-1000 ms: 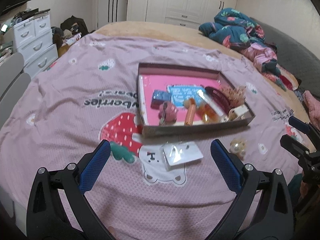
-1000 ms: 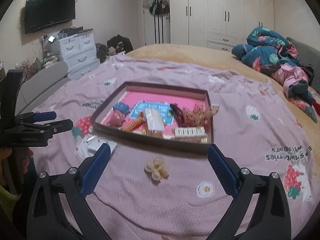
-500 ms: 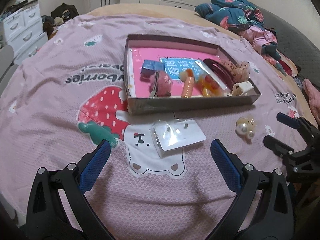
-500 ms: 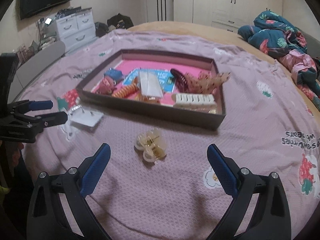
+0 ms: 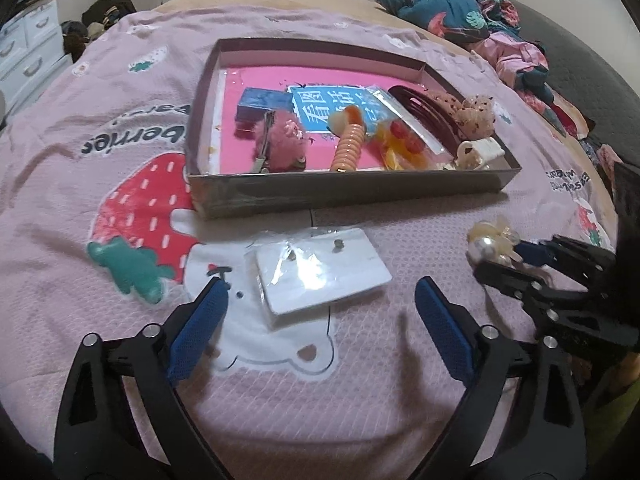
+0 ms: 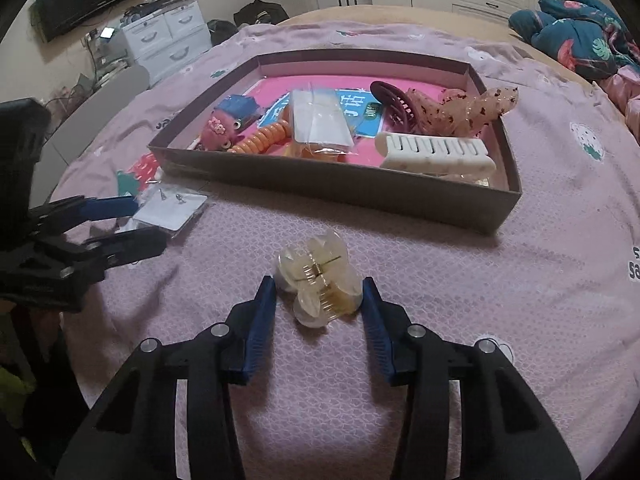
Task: Organize jewelry
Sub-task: 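Grasp the white card in plastic with the left tool while the right tool grasps the pearl clip, then carry the white card and pearl clip over the pink-lined box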
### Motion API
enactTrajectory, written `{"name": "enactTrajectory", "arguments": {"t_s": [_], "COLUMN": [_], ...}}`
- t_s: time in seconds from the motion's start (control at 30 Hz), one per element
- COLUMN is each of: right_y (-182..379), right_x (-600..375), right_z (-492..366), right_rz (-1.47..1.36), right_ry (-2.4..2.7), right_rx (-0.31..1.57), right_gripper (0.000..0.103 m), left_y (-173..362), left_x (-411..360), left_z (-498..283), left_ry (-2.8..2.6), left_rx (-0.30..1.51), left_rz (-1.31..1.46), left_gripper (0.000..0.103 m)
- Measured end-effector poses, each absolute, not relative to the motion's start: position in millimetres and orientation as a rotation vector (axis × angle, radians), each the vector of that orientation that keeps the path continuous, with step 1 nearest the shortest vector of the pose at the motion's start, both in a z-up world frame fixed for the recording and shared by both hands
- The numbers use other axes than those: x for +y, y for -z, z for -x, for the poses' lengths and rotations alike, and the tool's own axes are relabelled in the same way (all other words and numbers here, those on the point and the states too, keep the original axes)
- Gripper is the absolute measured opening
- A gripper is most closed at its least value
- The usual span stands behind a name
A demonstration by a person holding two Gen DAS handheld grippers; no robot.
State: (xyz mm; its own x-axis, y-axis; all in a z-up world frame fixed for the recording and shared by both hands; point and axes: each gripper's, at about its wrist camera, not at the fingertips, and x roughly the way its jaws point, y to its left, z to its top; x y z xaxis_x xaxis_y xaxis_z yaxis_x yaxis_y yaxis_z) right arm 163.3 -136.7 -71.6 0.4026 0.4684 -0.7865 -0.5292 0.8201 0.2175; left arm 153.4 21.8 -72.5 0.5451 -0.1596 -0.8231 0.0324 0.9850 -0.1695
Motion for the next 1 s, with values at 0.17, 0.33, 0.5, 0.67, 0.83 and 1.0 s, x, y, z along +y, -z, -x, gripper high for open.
{"name": "enactTrajectory", "arguments": {"t_s": [0.17, 0.33, 0.5, 0.67, 0.83, 1.0], "right_y": [68.8, 61.6, 48.7, 41.9, 43.1, 33.7], "right_x": [-145.4, -150.7, -151.2, -147.5, -145.1, -145.1], "right_z": [-158.3, -153.9, -146.5, -142.0, -142.1, -141.2], "right_rz": [0.039, 0.015, 0.008, 0.028, 0.033, 0.029], "right_ry": [-0.624, -0.621, -0.637, -0.658, -0.649, -0.649], "right_rx": [0.963, 0.943, 0.911, 0.897, 0.896, 0.873], "right_gripper": [0.042, 0.042, 0.035, 0.019, 0.019, 0.018], "left_y": [75.0, 71.8, 60.4, 47.9, 42.7, 31.2], "left_x": [17.0, 15.4, 14.1, 20.0, 27.3, 30.6], "left_z": [-161.0, -159.7, -152.1, -143.0, -138.2, -136.1], "left_ry": [0.102, 0.119, 0.145, 0.151, 0.143, 0.150], "left_rx": [0.980, 0.970, 0.936, 0.901, 0.888, 0.861], "left_rz": [0.122, 0.114, 0.121, 0.135, 0.156, 0.168], "left_gripper": [0.067, 0.060, 0.060, 0.060, 0.060, 0.060]}}
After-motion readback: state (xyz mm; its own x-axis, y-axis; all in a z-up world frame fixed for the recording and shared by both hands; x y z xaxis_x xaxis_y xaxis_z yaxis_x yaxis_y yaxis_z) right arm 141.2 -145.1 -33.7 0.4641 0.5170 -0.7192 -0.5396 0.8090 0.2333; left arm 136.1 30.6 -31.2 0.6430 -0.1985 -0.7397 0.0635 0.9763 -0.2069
